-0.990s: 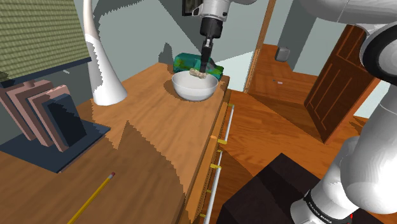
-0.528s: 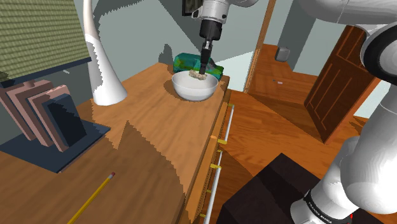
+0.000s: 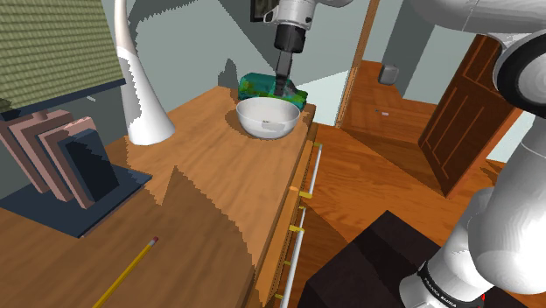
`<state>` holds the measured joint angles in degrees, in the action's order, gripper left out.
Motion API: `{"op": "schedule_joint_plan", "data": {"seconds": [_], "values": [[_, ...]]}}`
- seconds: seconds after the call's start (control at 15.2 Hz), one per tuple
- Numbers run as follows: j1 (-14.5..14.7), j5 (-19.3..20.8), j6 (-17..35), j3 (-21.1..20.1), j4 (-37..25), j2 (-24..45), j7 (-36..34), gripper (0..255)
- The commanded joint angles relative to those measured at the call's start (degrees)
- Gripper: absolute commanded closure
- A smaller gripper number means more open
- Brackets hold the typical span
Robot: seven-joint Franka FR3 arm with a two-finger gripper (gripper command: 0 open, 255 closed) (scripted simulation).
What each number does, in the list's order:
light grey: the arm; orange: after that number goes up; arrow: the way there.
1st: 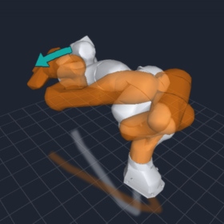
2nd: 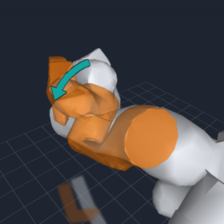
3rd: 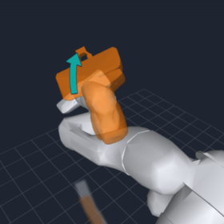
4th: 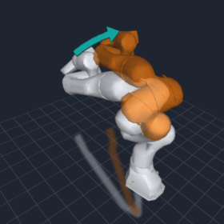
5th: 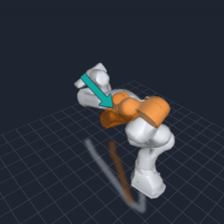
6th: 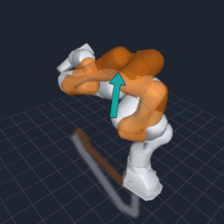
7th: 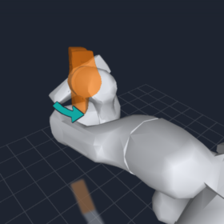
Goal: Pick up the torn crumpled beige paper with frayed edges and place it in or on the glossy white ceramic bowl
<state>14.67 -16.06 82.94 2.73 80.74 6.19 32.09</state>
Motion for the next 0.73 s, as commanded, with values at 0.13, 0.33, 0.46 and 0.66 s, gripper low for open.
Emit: {"op": "schedule_joint_plan", "data": {"seconds": [0.13, 0.33, 0.46, 0.66], "values": [[-1.2, -0.6, -8.0, 0.7, -11.7, 3.8, -0.5, 0], [-1.2, -0.6, -8.0, 0.7, -11.7, 3.8, -0.5, 0], [-1.2, -0.6, -8.0, 0.7, -11.7, 3.8, -0.5, 0], [-1.2, -0.6, -8.0, 0.7, -11.6, 3.8, -0.5, 0]]}}
